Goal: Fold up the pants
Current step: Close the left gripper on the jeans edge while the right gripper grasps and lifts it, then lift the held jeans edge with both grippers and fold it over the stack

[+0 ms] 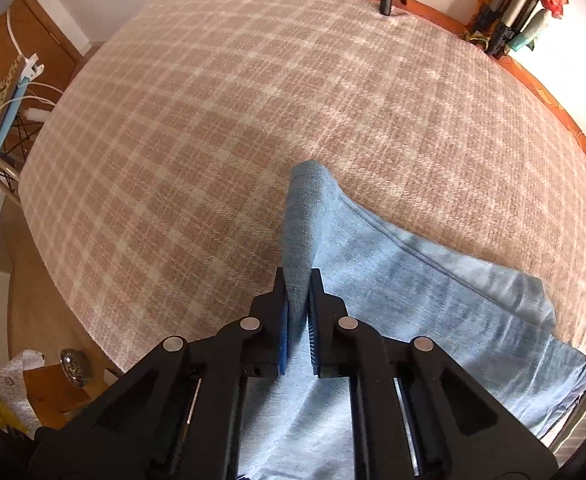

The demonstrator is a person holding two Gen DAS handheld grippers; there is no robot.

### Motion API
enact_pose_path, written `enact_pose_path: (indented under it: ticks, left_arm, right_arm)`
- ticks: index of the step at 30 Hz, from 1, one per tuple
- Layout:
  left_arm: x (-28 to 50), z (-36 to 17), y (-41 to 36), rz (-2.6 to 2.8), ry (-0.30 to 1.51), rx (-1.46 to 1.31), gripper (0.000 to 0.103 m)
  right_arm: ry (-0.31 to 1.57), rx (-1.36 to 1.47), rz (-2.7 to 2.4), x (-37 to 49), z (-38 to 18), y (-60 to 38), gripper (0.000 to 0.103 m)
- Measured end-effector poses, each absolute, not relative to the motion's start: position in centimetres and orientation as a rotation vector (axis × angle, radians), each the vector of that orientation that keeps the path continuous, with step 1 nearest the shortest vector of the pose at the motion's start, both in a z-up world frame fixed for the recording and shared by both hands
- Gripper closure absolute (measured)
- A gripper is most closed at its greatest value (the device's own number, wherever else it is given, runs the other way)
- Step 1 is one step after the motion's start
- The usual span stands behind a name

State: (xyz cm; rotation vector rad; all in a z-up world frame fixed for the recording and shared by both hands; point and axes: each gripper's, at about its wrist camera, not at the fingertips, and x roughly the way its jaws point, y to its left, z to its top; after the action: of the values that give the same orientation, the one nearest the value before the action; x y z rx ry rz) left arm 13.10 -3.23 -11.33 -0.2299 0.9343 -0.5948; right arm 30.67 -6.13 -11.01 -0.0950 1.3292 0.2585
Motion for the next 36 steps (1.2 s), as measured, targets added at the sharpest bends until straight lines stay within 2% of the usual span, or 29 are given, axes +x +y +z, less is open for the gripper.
enact_pose_path:
  ticks: [15,36]
  left_arm:
    - [13.5,-7.4,-12.0,-0.774,0.876,-0.134,0.097]
    - [11.5,-6.9,-27.2,-0.977,0.886,0.075,0.098]
  right_arm:
    - [1.136,0.214,0.192,26.1,-6.4,-21.5,0.097]
    - [1.002,0.403,0.033,18.1,-6.0,-38.5,0.098]
